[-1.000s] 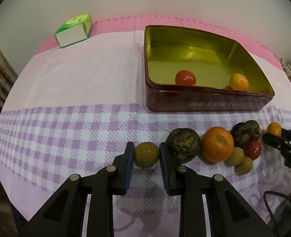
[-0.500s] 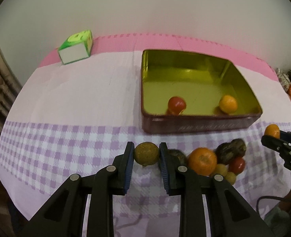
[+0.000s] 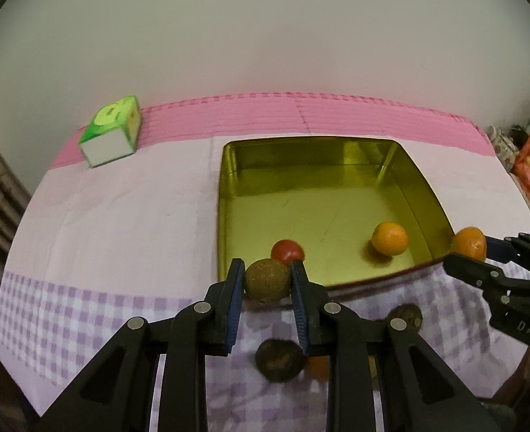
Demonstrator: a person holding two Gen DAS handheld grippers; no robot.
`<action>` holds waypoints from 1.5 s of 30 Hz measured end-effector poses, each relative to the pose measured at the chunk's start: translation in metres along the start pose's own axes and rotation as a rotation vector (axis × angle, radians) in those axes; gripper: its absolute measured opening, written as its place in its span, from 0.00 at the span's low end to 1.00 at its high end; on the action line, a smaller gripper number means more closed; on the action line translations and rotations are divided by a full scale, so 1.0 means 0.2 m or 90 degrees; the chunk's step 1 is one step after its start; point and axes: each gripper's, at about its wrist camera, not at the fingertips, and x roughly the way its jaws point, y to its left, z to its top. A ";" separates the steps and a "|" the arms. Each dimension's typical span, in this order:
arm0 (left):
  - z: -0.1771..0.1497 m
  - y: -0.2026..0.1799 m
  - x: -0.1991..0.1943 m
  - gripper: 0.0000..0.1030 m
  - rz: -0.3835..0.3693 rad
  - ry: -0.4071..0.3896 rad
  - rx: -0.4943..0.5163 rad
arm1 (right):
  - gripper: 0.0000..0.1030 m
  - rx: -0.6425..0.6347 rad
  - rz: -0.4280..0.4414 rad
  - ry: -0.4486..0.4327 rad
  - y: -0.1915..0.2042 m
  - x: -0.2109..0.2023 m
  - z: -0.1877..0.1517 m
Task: Organize fruits
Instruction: 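Carry the orange and small brown fruit over the TOFFEE tin, then lower both fruits into the tin and open both grippers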
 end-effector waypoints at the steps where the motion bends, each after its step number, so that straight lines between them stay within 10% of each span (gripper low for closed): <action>1: 0.02 -0.01 0.02 0.26 -0.003 0.003 0.001 | 0.38 -0.003 0.000 0.001 0.00 0.01 0.01; 45: 0.09 -0.09 0.33 0.27 0.016 0.075 0.002 | 0.39 0.007 -0.017 0.046 -0.07 0.31 0.19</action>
